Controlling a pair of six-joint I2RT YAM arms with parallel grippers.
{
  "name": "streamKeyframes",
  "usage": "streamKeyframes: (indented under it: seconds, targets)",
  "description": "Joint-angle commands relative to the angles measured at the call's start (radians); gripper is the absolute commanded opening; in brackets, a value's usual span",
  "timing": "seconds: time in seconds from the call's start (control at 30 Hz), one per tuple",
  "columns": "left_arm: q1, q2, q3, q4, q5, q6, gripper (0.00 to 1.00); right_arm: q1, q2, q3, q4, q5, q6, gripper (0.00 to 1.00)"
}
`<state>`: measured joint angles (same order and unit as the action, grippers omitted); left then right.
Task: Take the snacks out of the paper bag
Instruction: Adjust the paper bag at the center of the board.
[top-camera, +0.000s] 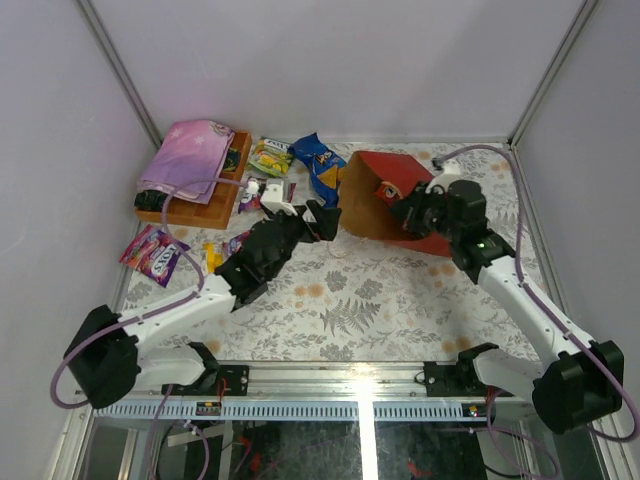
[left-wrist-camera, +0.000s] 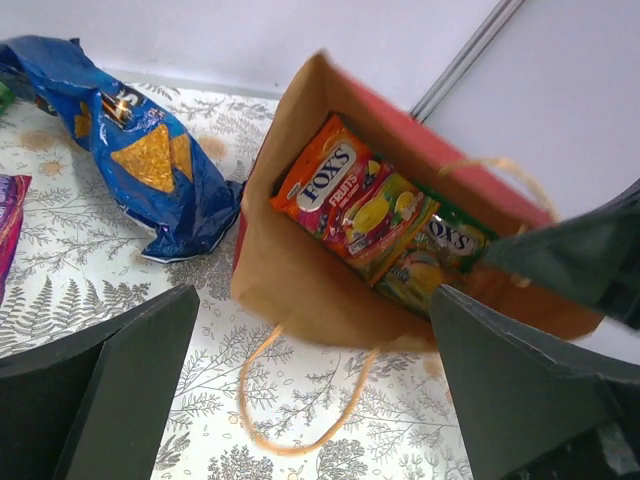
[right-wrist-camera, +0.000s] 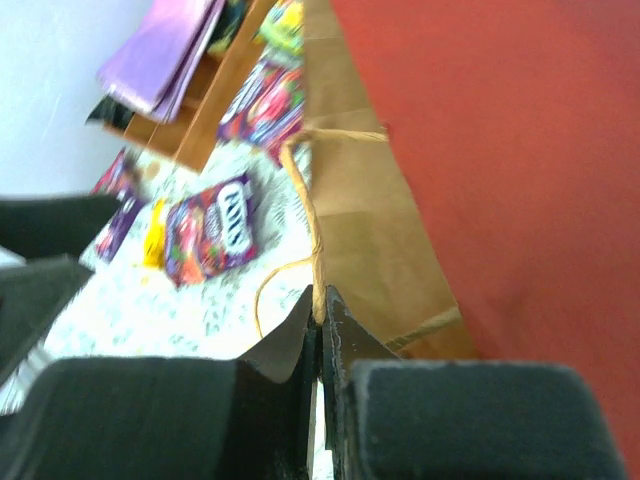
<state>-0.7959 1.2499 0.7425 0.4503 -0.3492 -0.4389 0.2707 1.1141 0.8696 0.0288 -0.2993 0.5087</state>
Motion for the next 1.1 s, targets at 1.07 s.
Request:
streamKeyframes:
  seconds: [1.07]
  targets:
    - [0.009, 0.645, 0.208, 0.418, 0.467, -0.605, 0.99, 0.275, 0.084, 0.144, -0.042, 0.292, -0.13, 0.18]
